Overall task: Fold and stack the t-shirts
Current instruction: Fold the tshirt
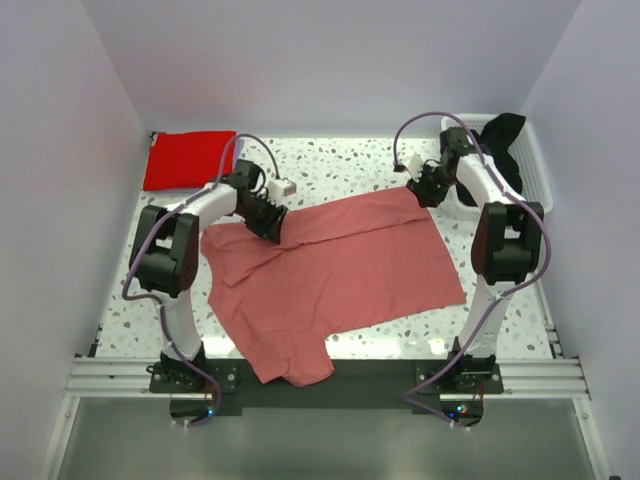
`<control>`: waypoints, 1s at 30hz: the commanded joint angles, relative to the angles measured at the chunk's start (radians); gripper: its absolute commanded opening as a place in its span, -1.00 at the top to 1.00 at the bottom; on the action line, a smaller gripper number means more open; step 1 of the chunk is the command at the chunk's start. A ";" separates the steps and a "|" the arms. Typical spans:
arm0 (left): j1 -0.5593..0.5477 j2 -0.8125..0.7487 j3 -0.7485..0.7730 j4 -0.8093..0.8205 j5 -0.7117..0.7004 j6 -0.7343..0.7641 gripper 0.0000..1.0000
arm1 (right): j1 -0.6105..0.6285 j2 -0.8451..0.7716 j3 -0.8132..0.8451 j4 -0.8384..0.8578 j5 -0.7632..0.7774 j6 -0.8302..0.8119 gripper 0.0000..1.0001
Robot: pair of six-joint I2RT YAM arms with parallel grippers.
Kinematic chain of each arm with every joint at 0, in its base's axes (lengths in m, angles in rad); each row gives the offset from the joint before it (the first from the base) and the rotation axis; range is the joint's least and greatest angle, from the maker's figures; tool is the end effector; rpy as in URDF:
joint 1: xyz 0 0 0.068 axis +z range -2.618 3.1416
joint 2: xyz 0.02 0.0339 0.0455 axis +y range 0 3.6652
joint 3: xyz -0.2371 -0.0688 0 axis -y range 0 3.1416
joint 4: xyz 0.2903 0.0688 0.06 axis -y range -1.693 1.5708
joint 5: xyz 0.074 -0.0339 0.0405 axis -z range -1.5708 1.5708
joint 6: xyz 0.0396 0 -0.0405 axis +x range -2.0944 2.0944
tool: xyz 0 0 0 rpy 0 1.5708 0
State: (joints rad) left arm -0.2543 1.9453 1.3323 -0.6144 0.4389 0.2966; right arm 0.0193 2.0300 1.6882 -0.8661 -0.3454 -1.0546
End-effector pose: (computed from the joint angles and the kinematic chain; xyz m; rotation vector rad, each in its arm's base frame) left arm 0.3981 -0.1209 0.1128 0.8443 2.5988 -0.5989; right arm 0.4579 0.0222 0.1812 -1.4308 2.2375 0.1614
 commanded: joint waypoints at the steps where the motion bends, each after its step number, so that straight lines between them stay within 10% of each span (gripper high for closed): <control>1: -0.022 0.001 0.005 0.030 0.046 -0.013 0.06 | 0.004 -0.008 -0.001 0.016 0.017 0.011 0.44; 13: -0.131 -0.140 -0.073 -0.022 0.142 0.030 0.92 | 0.004 -0.010 0.011 0.013 0.023 0.016 0.44; 22: -0.313 -0.226 -0.153 -0.128 0.061 0.107 0.25 | 0.016 -0.005 0.018 0.006 0.029 0.015 0.40; 30: -0.067 -0.260 -0.073 -0.206 0.052 0.137 0.28 | 0.034 -0.001 0.018 0.004 0.026 0.019 0.41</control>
State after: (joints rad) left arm -0.4461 1.7008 1.2011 -0.7635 0.4984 0.3927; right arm 0.0433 2.0300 1.6878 -0.8612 -0.3260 -1.0473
